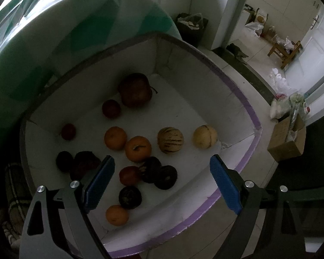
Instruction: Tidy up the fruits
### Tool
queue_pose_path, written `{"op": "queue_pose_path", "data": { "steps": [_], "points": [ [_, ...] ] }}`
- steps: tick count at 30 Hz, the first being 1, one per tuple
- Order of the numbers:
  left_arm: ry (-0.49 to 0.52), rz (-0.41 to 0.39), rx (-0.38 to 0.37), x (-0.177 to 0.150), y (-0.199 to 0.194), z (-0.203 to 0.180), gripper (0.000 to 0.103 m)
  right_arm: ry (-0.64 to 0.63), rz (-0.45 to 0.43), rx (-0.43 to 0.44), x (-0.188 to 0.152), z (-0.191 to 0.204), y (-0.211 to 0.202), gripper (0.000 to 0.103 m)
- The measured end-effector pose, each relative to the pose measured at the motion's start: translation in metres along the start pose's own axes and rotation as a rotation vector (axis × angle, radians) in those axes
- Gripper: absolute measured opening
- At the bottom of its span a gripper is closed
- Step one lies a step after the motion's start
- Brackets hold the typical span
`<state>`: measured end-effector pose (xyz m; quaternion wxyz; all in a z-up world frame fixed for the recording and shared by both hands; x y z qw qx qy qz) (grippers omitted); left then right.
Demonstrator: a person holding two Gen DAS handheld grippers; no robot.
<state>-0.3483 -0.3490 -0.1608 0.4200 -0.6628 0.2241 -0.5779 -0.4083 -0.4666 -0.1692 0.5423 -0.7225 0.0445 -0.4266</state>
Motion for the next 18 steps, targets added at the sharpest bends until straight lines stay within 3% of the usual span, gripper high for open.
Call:
{"op": "queue_pose_path", "data": {
  "steps": [18],
  "points": [
    [0.000,0.002,-0.001,-0.0025,0.0011,-0.0003,0.101,0.002,0.008,0.003,-0.0046,0.0008,0.0042,0.087]
  ]
}}
Point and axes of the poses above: each gripper's, at about its wrist camera, not at the fingertips, and y roughly the way its jaws point, z to its left, x to its top, the point moved 6 cm from there along y, roughly the way its jaws point, and after that the axes turned 13 degrees about -z, right-handed, at the moved point
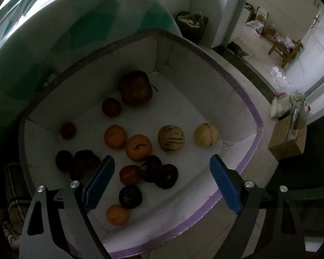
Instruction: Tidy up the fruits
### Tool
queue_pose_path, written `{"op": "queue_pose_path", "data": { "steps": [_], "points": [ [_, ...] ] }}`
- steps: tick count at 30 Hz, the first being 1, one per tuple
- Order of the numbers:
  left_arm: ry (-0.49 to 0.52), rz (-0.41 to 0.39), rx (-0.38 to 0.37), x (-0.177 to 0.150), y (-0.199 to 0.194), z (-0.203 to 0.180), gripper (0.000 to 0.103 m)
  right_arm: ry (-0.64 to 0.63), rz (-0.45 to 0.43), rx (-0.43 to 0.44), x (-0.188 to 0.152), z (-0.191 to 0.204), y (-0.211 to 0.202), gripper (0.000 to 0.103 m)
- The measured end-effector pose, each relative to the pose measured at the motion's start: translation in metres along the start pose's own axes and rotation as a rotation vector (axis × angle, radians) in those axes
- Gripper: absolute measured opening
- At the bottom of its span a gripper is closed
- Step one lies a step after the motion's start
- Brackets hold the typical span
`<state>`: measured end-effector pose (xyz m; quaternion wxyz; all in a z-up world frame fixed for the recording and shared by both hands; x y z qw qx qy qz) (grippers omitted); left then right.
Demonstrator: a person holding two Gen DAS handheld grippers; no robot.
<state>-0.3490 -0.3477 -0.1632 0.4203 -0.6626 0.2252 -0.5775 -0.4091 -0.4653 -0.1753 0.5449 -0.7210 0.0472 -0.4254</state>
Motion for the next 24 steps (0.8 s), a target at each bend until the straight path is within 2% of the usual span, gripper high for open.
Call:
{"op": "queue_pose_path", "data": {
  "steps": [24],
  "points": [
    [-0.003,0.013,-0.003,-0.0062,0.0010,0.0021,0.101,-0.001,0.013,0.008,-0.0025,0.0002,0.0038,0.087]
  ]
}}
Point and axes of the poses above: each gripper's, at about its wrist camera, not at the fingertips, and y roughly the way its jaws point, z to its left, x to its top, the point moved 6 cm from there along y, roughly the way its jaws point, and after that the axes turned 13 degrees about -z, right-handed, at the moved point
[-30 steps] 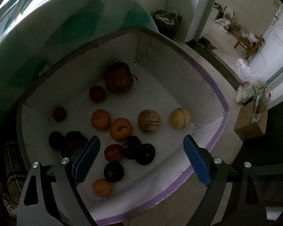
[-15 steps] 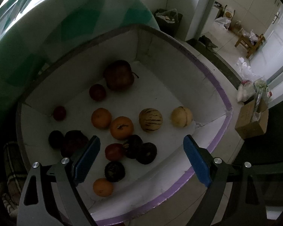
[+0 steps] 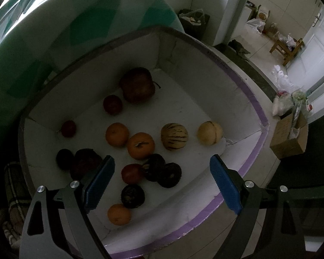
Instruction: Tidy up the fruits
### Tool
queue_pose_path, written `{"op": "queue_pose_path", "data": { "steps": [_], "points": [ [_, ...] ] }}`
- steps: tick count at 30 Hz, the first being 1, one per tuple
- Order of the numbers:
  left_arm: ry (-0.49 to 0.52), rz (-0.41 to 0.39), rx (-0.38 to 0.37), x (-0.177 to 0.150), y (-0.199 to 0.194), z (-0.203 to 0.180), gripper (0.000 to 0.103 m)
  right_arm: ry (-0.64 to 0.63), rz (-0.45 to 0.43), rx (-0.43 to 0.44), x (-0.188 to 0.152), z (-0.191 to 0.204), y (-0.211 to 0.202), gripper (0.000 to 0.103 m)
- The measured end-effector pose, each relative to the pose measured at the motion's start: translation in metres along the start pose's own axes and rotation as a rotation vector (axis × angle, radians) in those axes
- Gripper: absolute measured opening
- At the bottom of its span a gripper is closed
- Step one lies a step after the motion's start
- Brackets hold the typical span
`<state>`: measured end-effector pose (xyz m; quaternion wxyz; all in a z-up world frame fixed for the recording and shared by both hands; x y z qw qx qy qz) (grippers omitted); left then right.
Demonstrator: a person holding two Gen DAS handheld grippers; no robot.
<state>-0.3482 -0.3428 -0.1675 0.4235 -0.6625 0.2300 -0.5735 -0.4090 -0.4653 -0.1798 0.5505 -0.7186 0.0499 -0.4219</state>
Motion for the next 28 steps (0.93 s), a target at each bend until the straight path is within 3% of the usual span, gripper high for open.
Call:
{"op": "queue_pose_path", "data": {
  "steps": [28],
  "points": [
    [-0.015,-0.020,-0.009,0.0032,-0.0087,0.0007,0.101,-0.030,0.007,-0.021,-0.0020,0.0014,-0.0009,0.087]
  ]
}}
Point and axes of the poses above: each gripper's, at about its wrist camera, not at the fingertips, and y roughly the way its jaws point, z to its left, x to its top, the point moved 6 cm from there along y, roughly the way its jaws point, and after that the axes turned 13 degrees about -z, right-handed, at the moved point
